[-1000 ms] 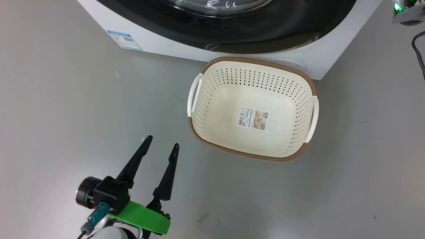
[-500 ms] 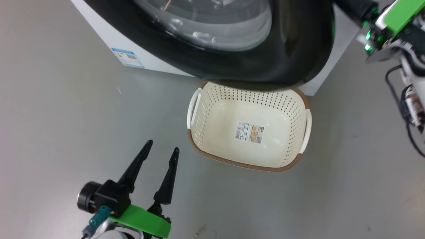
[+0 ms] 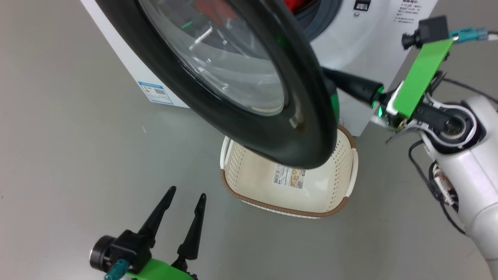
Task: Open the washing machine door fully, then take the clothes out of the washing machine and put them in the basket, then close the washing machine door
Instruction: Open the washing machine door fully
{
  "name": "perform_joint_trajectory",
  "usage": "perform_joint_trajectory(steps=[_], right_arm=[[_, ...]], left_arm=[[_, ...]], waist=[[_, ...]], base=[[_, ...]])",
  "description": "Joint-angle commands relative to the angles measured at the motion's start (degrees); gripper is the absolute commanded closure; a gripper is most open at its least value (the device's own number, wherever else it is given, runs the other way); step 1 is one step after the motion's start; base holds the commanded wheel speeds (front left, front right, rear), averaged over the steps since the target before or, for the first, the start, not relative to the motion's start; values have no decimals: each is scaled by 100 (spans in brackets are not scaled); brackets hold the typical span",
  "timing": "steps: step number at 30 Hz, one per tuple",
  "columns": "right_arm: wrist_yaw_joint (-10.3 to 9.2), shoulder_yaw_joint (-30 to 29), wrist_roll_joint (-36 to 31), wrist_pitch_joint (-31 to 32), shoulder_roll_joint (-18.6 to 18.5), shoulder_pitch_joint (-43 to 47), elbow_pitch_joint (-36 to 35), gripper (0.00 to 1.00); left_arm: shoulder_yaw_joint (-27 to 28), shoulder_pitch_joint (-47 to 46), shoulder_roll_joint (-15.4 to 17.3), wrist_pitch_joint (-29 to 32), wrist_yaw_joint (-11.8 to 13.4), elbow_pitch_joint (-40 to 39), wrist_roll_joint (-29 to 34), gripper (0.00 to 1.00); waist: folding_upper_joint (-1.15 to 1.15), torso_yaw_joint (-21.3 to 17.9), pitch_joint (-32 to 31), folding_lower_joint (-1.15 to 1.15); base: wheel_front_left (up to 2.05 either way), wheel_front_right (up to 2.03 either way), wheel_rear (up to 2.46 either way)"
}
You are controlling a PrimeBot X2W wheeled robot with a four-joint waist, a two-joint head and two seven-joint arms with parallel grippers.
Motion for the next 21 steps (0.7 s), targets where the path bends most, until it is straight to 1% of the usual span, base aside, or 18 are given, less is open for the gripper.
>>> perform_joint_trajectory(steps=[1,12,17,21], right_arm=[[41,79,-11,66,114,207,-288,100],[41,352,-16,348,422,903,-999,100],[41,415,-89,352,566,1043,-1116,100],[41,364,-124,338,610,1075,-1122,100]], left_arm=[[218,48,45,-70,-32,-121,48,0],[299,231,6,-70,-32,-179,90,0],[333,258,-6,-70,-32,-198,86,0],[351,234,-9,-70,-32,-204,80,0]], waist=[[0,19,-87,0],[0,-18,-297,0],[0,-24,-342,0],[0,-15,-354,0]], base=[[0,0,0],[0,0,0],[0,0,0],[0,0,0]])
